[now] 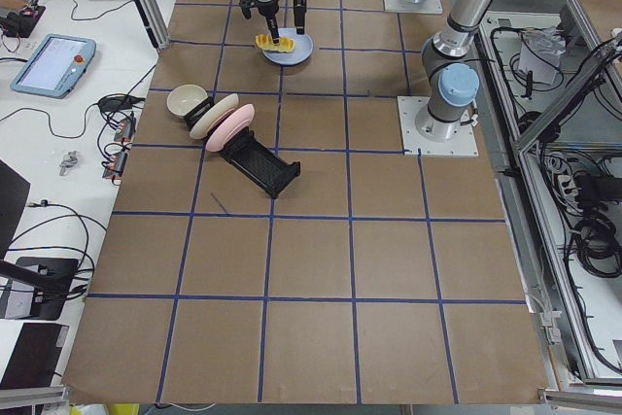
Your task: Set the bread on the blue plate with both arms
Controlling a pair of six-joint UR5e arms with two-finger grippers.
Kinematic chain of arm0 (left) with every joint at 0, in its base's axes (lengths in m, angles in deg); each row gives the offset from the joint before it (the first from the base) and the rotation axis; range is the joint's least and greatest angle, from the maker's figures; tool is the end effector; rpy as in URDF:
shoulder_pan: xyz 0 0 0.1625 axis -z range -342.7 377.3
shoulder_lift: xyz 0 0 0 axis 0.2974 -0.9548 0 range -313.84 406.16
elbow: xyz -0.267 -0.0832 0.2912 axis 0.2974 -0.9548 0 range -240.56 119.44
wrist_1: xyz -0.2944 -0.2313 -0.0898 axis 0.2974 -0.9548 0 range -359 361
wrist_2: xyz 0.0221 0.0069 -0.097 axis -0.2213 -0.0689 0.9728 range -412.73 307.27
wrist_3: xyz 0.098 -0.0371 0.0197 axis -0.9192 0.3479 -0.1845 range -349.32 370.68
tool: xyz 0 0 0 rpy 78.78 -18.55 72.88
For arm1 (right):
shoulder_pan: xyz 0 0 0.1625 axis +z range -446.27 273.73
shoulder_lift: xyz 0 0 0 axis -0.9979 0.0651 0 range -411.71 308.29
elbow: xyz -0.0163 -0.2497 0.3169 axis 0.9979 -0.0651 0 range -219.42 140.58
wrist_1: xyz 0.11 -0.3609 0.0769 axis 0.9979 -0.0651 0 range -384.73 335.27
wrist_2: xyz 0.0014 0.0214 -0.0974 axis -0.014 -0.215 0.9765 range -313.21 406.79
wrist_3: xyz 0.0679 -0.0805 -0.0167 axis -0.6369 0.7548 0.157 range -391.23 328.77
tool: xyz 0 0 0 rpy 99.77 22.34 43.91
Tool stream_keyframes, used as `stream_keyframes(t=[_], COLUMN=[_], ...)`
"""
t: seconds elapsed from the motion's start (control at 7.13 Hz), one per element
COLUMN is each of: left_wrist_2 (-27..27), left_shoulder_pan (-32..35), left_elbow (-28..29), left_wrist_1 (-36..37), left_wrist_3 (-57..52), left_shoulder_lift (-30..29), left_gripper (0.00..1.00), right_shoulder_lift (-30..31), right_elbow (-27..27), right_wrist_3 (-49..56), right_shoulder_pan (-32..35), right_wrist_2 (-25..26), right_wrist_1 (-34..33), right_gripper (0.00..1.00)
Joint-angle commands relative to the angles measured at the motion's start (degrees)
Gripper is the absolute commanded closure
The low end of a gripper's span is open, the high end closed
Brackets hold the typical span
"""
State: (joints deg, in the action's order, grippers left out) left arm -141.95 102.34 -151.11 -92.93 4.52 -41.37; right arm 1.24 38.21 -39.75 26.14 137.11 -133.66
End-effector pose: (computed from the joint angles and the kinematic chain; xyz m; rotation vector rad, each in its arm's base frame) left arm -0.0962 -0.4495 0.4679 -0.0323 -3.1240 -0.0524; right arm 0.3743 -0.5597 0.2179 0.3758 -3.0830 -0.1483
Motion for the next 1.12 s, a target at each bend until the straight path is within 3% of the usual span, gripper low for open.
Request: stream_keyframes(t=[0.0, 0.28, 0.56, 0.7, 0.98], left_wrist_2=[0.1, 0.1, 0.2, 0.2, 0.3], left_shoulder_pan=[0.0, 0.0, 0.0, 0.0, 0.0], left_elbow=[-0.1, 0.0, 0.1, 0.0, 0.0], left_wrist_1=[0.0, 0.0, 0.0, 0.0, 0.0], left_wrist_3=[0.0, 0.0, 0.0, 0.0, 0.1], left_shoulder_lift=[0.1, 0.1, 0.1, 0.1, 0.1], left_gripper=[0.0, 0.0, 0.0, 0.0, 0.0], right_shoulder_lift=[0.0, 1.4, 4.4, 6.3, 8.3], right_elbow=[0.1, -1.8, -7.1, -9.9, -12.9], right_wrist_3=[0.0, 0.1, 0.5, 0.1, -0.3], right_shoulder_pan=[0.0, -1.7, -5.9, -8.8, -13.9], right_wrist_2=[0.0, 0.0, 4.5, 4.4, 5.0], right_wrist_1=[0.3, 0.5, -1.1, 6.5, 5.9], right_gripper=[0.0, 0.0, 0.0, 0.0, 0.0])
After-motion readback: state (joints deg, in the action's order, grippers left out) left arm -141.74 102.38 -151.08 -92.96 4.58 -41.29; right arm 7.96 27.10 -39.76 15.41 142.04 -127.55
